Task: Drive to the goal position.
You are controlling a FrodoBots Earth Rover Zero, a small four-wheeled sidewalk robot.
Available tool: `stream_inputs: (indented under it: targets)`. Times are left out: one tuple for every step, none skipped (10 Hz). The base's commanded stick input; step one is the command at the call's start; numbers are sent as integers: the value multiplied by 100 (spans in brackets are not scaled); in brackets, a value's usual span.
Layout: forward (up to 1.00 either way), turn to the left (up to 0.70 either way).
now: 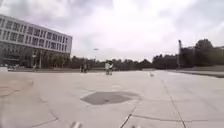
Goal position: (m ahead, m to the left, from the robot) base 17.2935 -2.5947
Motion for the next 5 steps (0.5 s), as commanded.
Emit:
stream_inputs:
  targets:
    - [70, 0]
    - [70, 0]
    - [70, 0]
    - [70, 0]
    - [70, 0]
